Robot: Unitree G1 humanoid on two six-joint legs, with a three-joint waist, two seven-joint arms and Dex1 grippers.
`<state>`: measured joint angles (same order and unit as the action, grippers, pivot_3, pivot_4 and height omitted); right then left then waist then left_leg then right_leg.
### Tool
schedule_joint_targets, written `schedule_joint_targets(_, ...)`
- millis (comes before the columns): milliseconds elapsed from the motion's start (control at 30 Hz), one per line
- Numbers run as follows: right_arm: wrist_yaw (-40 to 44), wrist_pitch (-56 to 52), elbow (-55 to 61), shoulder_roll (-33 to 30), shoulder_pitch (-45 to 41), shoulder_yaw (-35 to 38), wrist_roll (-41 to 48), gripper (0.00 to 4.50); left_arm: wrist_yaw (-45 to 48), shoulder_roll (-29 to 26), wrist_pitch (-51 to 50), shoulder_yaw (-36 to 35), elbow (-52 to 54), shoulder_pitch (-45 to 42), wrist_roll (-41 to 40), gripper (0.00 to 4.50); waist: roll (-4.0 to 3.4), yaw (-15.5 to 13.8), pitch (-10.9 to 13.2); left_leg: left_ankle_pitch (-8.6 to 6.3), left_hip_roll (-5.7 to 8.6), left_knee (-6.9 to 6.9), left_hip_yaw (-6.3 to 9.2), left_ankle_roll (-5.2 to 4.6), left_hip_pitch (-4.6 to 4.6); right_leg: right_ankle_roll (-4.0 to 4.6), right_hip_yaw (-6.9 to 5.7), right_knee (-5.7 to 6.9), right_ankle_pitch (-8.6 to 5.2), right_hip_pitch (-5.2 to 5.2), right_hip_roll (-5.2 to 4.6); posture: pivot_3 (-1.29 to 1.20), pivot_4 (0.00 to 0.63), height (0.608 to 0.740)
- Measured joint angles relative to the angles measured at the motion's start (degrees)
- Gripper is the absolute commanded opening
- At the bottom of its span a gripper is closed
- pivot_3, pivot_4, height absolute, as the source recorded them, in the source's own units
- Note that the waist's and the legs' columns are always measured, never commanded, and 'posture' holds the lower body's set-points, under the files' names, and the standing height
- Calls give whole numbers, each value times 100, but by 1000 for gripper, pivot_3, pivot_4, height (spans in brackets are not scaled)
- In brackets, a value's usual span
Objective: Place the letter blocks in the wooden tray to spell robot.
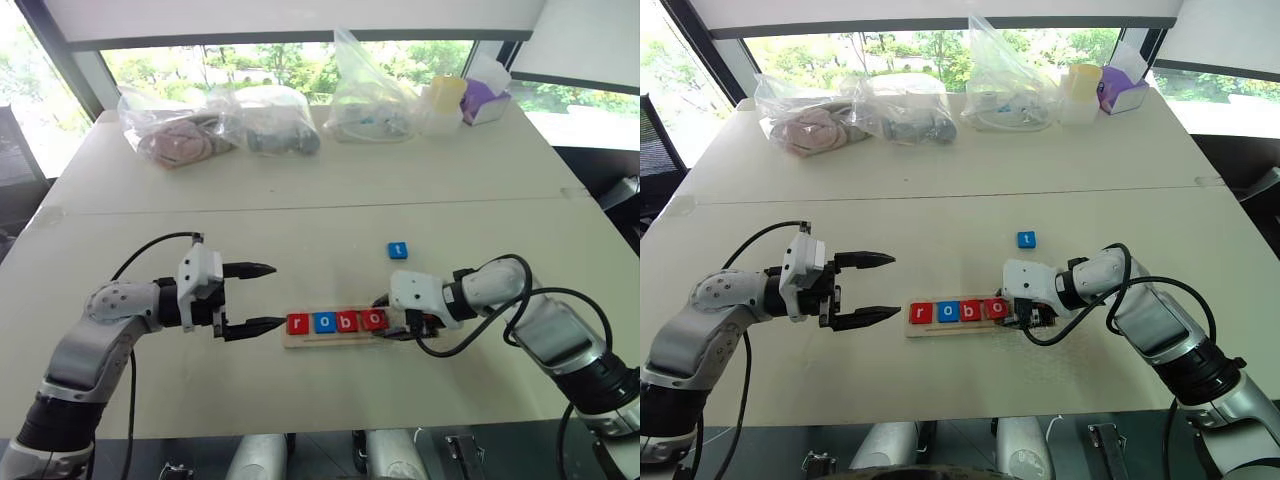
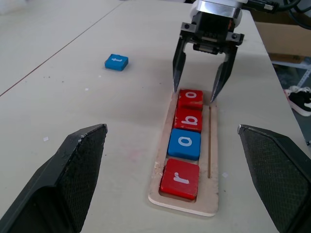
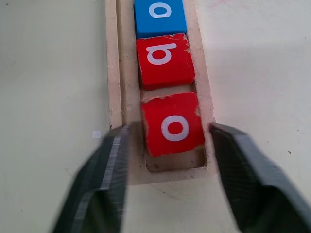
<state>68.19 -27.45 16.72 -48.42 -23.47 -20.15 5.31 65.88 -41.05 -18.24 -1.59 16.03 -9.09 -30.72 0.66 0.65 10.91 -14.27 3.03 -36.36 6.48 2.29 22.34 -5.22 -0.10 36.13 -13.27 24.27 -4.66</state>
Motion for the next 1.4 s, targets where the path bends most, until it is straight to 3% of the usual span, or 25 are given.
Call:
schedule_joint_targets(33, 5, -15, 0, 0, 0, 0, 3, 4438, -3, 0, 0, 0, 3, 2, 0, 4500, 0, -1, 0, 0, 0, 0, 0, 0, 0, 0, 0, 0, 0, 0, 0, 0, 150, 740)
schedule_joint_targets(333, -83, -109, -30, 17, -236, 96, 53, 4438, -14, 2, 0, 0, 16, 19, -1, 4500, 0, 5, 0, 0, 0, 0, 0, 0, 0, 0, 0, 1, 0, 0, 0, 0, 150, 740)
schedule_joint_targets(767, -243, 317, -925, -49, -401, 292, -191, 4438, -16, 5, -6, 2, 37, 19, -1, 4500, 0, 14, 0, 0, 1, 1, -1, 0, -1, 1, 0, 2, 0, 1, 3, 0, 150, 740)
schedule_joint_targets(1400, -244, 250, -649, 130, -291, 256, -217, 4438, -20, 5, -20, 1, 39, 19, -2, 4500, 0, 5, 0, 0, 1, 0, 0, 0, 0, 0, 0, 1, 1, 1, 1, 0, 150, 740)
